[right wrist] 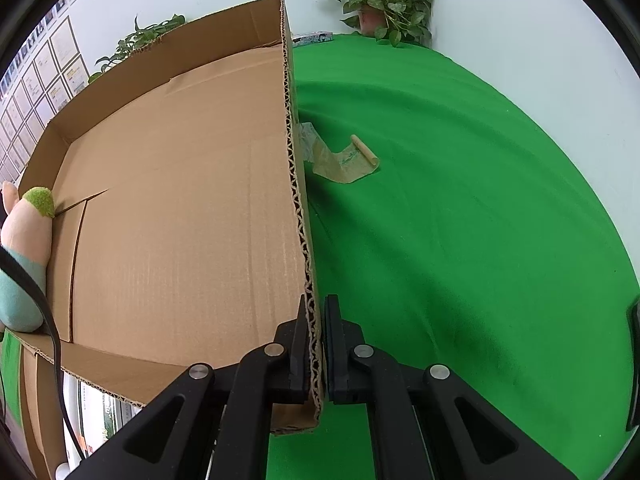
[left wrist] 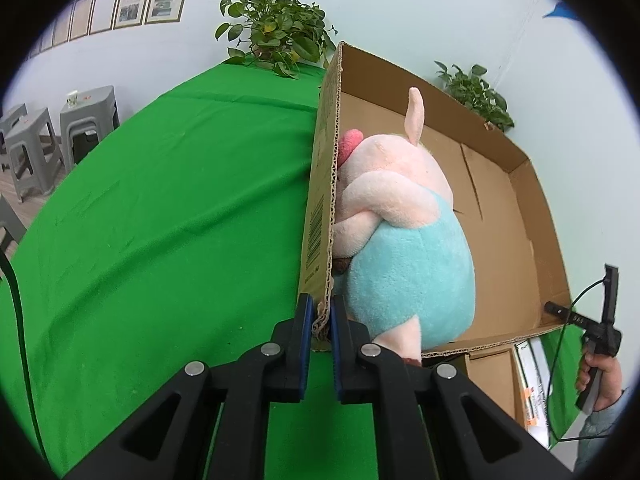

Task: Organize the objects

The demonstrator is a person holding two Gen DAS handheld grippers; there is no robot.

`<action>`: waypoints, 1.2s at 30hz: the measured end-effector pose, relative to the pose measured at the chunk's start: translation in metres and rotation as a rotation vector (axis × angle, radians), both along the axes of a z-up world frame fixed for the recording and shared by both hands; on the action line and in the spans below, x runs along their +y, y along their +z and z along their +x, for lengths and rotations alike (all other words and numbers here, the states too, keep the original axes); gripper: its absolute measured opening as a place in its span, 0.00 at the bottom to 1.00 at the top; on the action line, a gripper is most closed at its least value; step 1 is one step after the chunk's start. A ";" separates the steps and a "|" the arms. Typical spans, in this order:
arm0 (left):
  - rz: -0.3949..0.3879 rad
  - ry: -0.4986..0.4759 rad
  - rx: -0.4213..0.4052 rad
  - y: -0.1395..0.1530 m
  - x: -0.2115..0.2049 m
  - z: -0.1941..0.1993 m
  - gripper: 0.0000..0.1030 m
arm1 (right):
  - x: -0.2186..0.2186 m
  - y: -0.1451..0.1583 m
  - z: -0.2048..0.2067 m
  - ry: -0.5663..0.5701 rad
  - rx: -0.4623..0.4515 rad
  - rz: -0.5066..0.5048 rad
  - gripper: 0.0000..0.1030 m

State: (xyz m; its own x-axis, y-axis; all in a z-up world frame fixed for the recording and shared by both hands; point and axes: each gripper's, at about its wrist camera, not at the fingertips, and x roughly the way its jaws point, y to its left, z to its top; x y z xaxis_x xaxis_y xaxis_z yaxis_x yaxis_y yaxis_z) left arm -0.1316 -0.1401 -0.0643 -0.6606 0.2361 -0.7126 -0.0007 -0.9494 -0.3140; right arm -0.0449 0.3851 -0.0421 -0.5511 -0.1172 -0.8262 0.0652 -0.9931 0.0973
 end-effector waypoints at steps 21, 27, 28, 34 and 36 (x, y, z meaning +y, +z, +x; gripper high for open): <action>-0.273 0.026 0.310 0.111 0.084 0.072 0.77 | -0.095 0.106 0.119 0.258 0.197 -0.134 1.00; -0.197 -0.042 0.334 0.120 0.092 0.109 0.79 | -0.134 0.139 0.201 0.630 0.162 -0.448 0.99; -0.189 -0.052 0.320 0.115 0.094 0.114 0.79 | -0.137 0.133 0.204 0.639 0.135 -0.470 0.99; -0.136 -0.089 0.119 0.045 0.091 0.118 0.79 | -0.144 0.078 0.215 0.467 0.035 -0.246 0.93; -0.111 -0.119 0.078 0.027 0.094 0.120 0.79 | -0.156 0.079 0.234 0.522 0.059 -0.245 0.93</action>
State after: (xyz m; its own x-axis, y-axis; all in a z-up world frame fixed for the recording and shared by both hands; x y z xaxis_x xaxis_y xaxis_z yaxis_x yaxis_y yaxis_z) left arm -0.0118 -0.0463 -0.0368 -0.6868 0.2389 -0.6865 -0.1357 -0.9700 -0.2018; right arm 0.1891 0.2289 0.0373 -0.4135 -0.5698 -0.7102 0.5524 -0.7770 0.3019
